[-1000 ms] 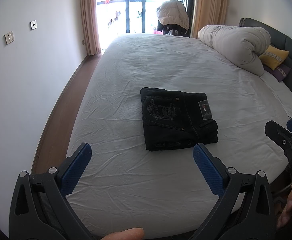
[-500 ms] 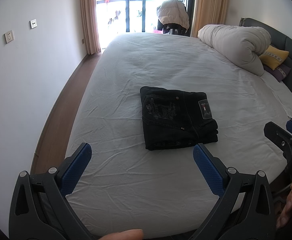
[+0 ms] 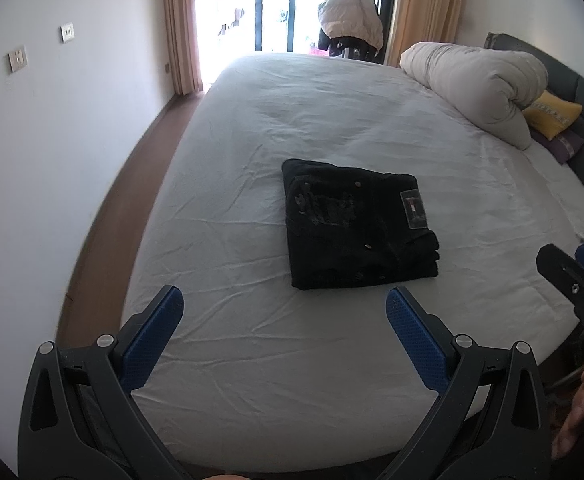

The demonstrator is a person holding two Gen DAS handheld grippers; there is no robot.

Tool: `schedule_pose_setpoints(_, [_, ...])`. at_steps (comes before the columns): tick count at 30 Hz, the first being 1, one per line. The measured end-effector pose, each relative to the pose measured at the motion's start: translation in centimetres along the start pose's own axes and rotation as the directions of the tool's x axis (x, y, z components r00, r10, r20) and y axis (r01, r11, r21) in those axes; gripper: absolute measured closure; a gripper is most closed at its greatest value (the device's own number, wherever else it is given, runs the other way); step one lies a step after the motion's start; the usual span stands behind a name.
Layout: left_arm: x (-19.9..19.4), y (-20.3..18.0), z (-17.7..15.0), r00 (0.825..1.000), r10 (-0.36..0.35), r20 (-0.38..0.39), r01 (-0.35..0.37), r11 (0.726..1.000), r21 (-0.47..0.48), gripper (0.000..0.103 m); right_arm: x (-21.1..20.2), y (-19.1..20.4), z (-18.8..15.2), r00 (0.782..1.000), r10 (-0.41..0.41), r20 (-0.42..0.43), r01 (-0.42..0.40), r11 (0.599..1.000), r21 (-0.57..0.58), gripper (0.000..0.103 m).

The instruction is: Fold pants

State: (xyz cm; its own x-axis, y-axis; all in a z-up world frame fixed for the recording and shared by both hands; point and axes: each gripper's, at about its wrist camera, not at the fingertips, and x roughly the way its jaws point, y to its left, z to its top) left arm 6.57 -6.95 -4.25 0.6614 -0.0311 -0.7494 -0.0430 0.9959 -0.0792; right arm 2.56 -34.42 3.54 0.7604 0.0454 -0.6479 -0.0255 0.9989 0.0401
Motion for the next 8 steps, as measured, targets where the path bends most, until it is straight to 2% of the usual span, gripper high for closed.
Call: schedule_pose_setpoints(8, [0.30, 0.22, -0.13, 0.999, 0.029, 0.028, -0.029, 1.000, 0.007, 0.000, -0.29, -0.55, -0.63, 1.000, 0.008, -0.023, -0.008, 1.000, 0.004, 0.000])
